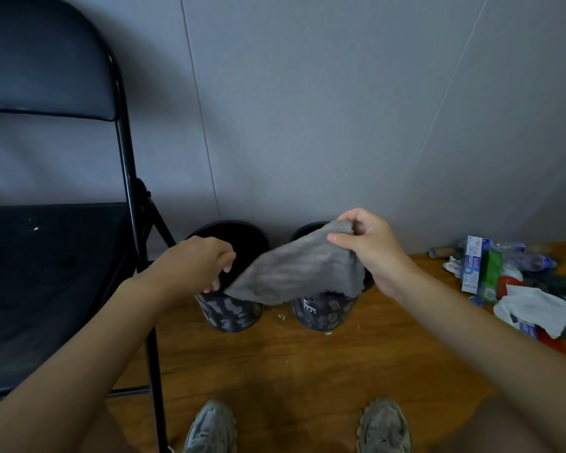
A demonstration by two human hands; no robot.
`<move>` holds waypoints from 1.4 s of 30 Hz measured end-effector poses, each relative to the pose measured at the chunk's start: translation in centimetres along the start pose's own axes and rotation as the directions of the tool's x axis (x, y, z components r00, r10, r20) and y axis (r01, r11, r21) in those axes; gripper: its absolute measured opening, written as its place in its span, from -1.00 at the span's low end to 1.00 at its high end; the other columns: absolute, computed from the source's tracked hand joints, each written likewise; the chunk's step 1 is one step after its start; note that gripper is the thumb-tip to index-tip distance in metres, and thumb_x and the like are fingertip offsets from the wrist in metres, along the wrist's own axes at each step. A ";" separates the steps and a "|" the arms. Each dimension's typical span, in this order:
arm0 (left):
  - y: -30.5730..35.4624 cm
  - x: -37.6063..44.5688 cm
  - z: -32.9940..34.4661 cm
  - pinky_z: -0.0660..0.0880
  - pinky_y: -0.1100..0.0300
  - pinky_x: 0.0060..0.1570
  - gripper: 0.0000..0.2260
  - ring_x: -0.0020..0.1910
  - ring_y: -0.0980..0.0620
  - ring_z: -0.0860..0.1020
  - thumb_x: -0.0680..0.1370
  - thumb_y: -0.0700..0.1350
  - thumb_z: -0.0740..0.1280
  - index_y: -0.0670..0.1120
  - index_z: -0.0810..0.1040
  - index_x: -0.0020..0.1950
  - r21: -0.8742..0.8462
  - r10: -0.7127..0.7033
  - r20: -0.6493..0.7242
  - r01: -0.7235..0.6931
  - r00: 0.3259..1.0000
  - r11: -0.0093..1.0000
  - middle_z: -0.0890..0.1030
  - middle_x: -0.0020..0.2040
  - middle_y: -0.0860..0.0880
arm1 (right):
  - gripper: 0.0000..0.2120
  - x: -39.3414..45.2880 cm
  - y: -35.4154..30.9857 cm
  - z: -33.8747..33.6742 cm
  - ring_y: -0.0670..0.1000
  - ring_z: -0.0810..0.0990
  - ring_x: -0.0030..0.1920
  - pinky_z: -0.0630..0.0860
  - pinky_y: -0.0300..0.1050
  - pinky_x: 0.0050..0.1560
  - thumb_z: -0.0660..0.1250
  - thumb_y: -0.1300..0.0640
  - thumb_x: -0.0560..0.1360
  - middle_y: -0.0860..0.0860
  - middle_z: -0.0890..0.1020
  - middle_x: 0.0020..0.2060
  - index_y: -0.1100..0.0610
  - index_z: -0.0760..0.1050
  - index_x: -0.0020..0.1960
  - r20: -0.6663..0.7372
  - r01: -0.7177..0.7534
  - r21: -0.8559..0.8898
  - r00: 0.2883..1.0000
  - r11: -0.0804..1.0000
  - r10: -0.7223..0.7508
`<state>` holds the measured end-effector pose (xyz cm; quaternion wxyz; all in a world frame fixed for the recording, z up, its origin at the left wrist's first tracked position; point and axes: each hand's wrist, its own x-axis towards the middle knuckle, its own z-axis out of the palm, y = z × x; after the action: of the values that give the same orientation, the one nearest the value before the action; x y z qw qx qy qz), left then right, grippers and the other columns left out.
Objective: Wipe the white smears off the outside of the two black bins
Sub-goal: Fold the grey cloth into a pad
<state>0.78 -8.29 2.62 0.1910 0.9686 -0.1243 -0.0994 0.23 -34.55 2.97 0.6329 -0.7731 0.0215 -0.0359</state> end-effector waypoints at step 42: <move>5.8 1.2 6.9 0.52 0.40 -0.30 -0.79 -0.19 0.19 0.64 0.52 -0.28 0.36 -0.13 0.51 0.14 -0.891 -0.073 0.220 0.231 0.973 0.391 0.65 -0.03 -0.06 | -0.82 -0.3 -1.0 0.2 -0.09 0.62 -0.18 0.54 -0.27 -0.15 0.28 0.39 0.51 -0.03 0.64 -0.22 0.12 0.51 -0.07 0.193 0.004 0.319 0.979 0.948 -0.069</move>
<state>-0.95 -16.20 -1.54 0.6677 0.7049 0.0253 -0.2380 -0.02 -34.11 3.94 0.7467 -0.6615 -0.0635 0.0280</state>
